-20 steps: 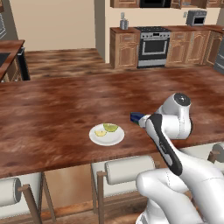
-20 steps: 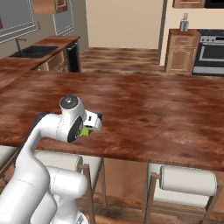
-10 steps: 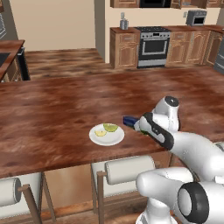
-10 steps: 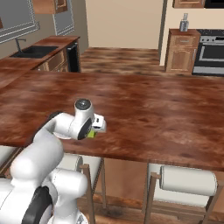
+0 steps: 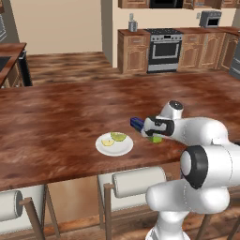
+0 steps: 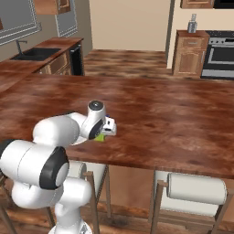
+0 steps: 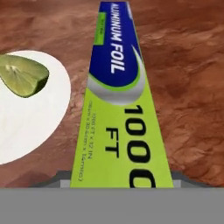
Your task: Retrieve the tupperware and aluminum foil from the cabinet and place them on the dining counter near the plate with lemon wedges to prepare for storing leftovers.
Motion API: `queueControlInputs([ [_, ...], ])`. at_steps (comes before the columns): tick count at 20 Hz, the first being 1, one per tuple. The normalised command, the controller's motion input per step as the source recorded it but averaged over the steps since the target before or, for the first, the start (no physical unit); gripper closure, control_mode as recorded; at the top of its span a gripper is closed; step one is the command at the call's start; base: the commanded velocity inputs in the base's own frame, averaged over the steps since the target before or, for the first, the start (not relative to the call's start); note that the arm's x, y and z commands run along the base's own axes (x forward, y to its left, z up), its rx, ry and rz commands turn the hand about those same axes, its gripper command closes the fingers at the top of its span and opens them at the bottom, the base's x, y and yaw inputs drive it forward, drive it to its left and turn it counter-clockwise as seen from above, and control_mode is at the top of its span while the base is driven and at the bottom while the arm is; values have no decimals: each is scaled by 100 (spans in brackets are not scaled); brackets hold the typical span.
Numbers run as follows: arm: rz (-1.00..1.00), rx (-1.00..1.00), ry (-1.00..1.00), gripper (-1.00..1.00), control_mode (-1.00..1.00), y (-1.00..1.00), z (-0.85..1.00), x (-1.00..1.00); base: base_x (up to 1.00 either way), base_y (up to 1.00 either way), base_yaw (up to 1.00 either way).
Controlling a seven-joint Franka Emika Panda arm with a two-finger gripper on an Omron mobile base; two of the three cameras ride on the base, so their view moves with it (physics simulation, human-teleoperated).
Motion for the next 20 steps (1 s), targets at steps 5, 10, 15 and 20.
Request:
queueControlInputs([
  [5,0,0,6,-100,-100,0,-61,48,0,0,0],
  [10,0,0,6,-100,-100,0,-41,50,0,0,0],
  [15,0,0,1,-100,-100,0,11,6,0,0,0],
  [20,0,0,-1,-100,-100,0,70,-41,0,0,0],
])
